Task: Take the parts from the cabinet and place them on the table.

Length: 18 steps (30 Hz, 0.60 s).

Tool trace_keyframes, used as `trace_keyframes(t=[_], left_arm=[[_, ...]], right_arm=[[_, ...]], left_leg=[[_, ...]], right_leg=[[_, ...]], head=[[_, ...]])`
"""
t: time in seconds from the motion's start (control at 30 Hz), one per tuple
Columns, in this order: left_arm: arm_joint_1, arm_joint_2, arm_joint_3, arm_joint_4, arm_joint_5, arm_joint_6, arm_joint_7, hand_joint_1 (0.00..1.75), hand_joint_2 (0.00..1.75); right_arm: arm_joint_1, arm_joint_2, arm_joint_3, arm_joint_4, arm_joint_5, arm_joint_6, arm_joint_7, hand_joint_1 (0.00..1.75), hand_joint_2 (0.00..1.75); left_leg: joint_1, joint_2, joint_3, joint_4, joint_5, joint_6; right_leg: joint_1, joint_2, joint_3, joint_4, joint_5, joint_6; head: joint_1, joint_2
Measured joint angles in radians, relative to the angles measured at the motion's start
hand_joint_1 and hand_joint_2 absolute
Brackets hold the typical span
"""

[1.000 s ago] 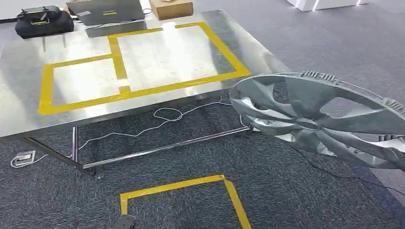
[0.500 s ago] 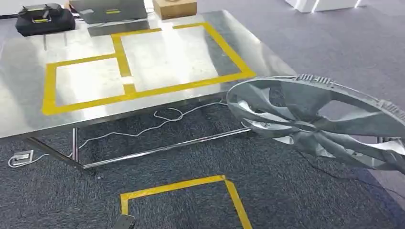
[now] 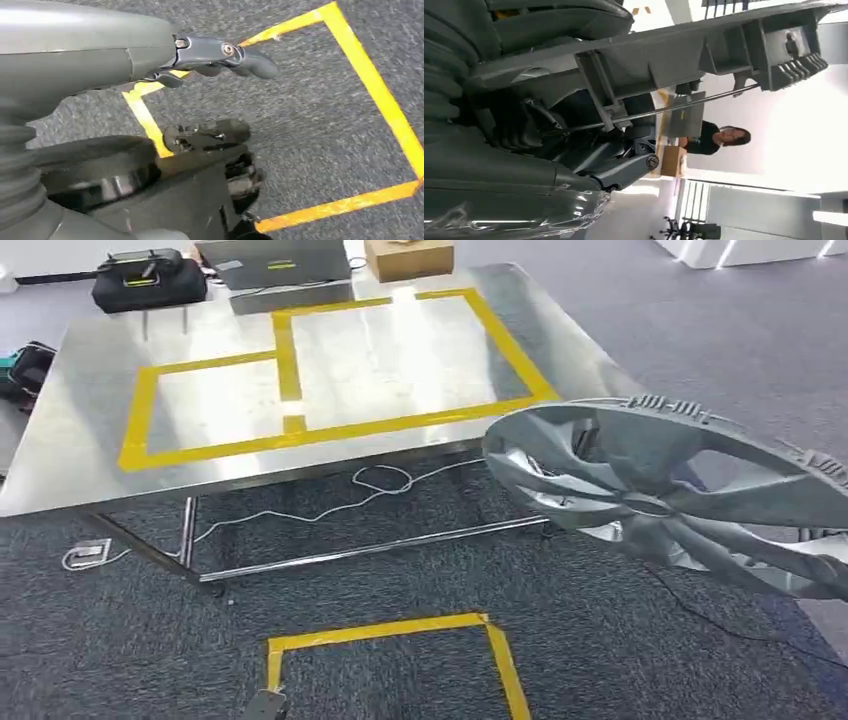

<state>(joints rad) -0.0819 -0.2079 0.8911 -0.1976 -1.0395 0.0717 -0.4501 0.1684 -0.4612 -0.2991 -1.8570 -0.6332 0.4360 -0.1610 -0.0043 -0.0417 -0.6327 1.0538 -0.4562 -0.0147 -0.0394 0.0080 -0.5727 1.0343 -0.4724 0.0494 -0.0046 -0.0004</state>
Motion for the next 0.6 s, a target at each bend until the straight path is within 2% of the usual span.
trace_keyframes(t=[0.03,0.07,0.1,0.13,0.17,0.2,0.27,0.3,0.37,0.43,0.47,0.5,0.53,0.57,0.6], left_arm=[[-0.003,0.000,0.000,0.000,0.000,0.000,0.000,0.00,1.75],[-0.005,-0.001,0.000,0.000,0.000,0.000,0.000,0.00,1.75],[-0.004,-0.002,0.000,0.000,-0.001,0.000,0.000,0.00,1.75],[-0.003,-0.002,0.000,0.000,-0.001,0.000,0.000,0.00,1.75],[-0.002,-0.002,0.000,0.000,-0.002,0.000,0.000,0.00,1.75],[-0.001,-0.002,0.000,0.000,-0.002,0.000,0.000,0.00,1.75],[-0.001,-0.002,0.000,0.000,-0.002,0.000,0.000,0.00,1.75],[-0.001,0.000,0.000,0.000,-0.001,0.000,0.000,0.00,1.75],[-0.002,-0.002,0.000,0.000,-0.001,0.001,0.000,0.00,1.75],[0.004,-0.001,0.000,0.000,0.001,0.002,0.000,0.00,1.75],[0.005,-0.002,0.001,0.000,0.001,0.001,-0.001,0.00,1.75],[0.004,-0.002,0.001,0.000,0.002,0.001,-0.003,0.00,1.75],[0.003,-0.002,0.001,0.000,0.002,0.001,-0.004,0.00,1.75],[0.003,-0.003,0.001,0.000,0.002,0.000,-0.006,0.00,1.75],[0.004,-0.003,0.001,0.000,0.002,-0.001,-0.006,0.00,1.75]], right_arm=[[0.001,0.000,-0.003,-0.001,0.000,0.000,-0.001,1.75,1.75],[0.003,0.000,-0.005,0.000,0.000,0.000,-0.001,1.75,1.75],[0.005,0.000,-0.004,0.000,0.000,0.000,-0.001,1.75,1.75],[0.007,0.000,-0.004,0.000,0.000,0.000,-0.001,1.75,1.75],[0.008,0.000,-0.004,0.000,0.002,0.000,-0.001,1.75,1.75],[0.007,0.000,-0.004,-0.001,0.010,-0.006,-0.003,1.75,1.75],[0.007,0.000,-0.005,-0.008,0.034,-0.016,-0.009,1.75,1.75],[0.007,0.000,-0.005,-0.010,0.046,-0.019,-0.012,1.75,1.75],[0.007,0.000,-0.005,-0.012,0.064,-0.029,-0.015,1.75,1.75],[0.008,0.000,-0.008,-0.018,0.099,-0.042,-0.018,1.75,1.75],[0.008,-0.002,-0.012,-0.023,0.120,-0.051,-0.019,1.75,1.75],[0.007,-0.004,-0.016,-0.026,0.147,-0.060,-0.024,1.75,1.75],[0.006,-0.008,-0.023,-0.030,0.184,-0.077,-0.031,1.75,1.75],[0.006,-0.012,-0.027,-0.033,0.215,-0.093,-0.034,1.75,1.75],[0.007,-0.016,-0.031,-0.034,0.245,-0.105,-0.035,1.75,1.75]], left_leg=[[0.001,0.021,-0.037,0.073,-0.039,-0.002],[0.003,0.031,-0.079,0.158,-0.077,-0.001],[0.003,0.032,-0.118,0.235,-0.103,0.000],[0.003,0.032,-0.138,0.270,-0.105,0.002],[0.002,0.032,-0.132,0.256,-0.083,0.007],[0.001,0.032,-0.105,0.199,-0.042,0.014],[-0.008,0.040,-0.015,0.029,0.041,0.037],[-0.019,0.060,0.013,-0.022,0.038,0.049],[-0.019,0.058,0.015,-0.040,0.033,0.041],[-0.020,0.050,0.015,-0.047,0.033,0.044],[-0.010,0.047,0.024,-0.058,0.039,0.048],[-0.010,0.043,0.026,-0.060,0.039,0.050],[-0.010,0.039,0.026,-0.060,0.037,0.054],[-0.010,0.036,0.027,-0.060,0.036,0.056],[-0.012,0.033,0.027,-0.059,0.035,0.058]], right_leg=[[0.003,-0.009,0.000,0.000,-0.001,-0.001],[0.005,-0.017,0.000,0.000,-0.003,-0.005],[0.008,-0.029,0.000,0.000,-0.004,-0.006],[0.010,-0.038,0.001,0.000,-0.005,-0.008],[0.012,-0.045,0.002,0.000,-0.006,-0.009],[0.015,-0.051,0.005,0.000,-0.008,-0.010],[0.018,-0.060,0.014,0.000,-0.013,-0.009],[0.021,-0.063,0.015,0.000,-0.015,-0.005],[0.023,-0.068,0.010,-0.002,-0.015,0.004],[0.021,-0.075,0.018,-0.011,-0.014,0.016],[0.018,-0.065,0.008,-0.007,-0.022,0.023],[0.018,-0.040,0.001,0.019,-0.038,0.025],[0.018,-0.022,-0.032,0.089,-0.075,0.027],[0.018,-0.014,-0.077,0.177,-0.113,0.030],[0.019,-0.011,-0.119,0.254,-0.140,0.032]], head=[[0.001,0.000],[0.000,0.000],[0.000,0.000],[0.000,0.000],[0.000,0.000],[0.000,0.000],[0.000,0.000],[0.002,0.000],[0.003,0.000],[0.001,0.000],[0.002,0.000],[0.005,0.000],[0.008,0.000],[0.010,0.000],[0.011,0.000]])
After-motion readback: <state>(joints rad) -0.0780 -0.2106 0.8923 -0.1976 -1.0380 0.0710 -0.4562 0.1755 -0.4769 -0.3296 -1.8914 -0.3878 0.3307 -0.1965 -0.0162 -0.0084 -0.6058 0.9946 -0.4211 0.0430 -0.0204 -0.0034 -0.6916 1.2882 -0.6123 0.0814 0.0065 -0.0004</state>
